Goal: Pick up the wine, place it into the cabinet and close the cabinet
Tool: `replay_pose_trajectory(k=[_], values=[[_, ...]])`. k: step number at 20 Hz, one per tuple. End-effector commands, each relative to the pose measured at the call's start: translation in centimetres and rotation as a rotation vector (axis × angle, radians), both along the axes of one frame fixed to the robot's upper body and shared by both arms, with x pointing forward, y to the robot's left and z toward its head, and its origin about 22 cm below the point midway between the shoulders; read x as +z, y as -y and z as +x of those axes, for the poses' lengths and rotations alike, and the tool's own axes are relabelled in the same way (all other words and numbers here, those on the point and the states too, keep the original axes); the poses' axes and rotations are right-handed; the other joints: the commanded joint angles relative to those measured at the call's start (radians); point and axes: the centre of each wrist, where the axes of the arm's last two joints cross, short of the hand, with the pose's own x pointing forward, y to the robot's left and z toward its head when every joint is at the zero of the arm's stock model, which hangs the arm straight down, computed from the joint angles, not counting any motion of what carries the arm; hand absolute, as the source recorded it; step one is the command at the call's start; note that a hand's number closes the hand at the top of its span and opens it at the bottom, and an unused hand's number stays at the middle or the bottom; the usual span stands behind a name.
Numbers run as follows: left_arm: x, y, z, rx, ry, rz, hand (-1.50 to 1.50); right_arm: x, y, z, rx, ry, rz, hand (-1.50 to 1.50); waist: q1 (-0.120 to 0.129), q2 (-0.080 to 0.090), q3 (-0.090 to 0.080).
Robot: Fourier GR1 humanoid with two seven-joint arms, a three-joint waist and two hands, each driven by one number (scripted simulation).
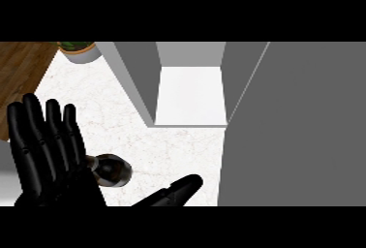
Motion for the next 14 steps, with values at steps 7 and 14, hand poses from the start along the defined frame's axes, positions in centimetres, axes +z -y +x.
replay_pose_trajectory(k=[7,14], values=[[2.3,2.5,-1.5,0.042,-0.021,-0.032,-1.50,1.8,-0.5,-0.8,0.011,0.011,-0.013,-1.50,-0.001,-0.001,-0.001],[4.5,2.4,-2.9,0.096,-0.005,0.014,-1.50,3.4,-0.2,-1.4,0.024,0.029,-0.013,-1.50,-0.004,-0.004,-0.002]])
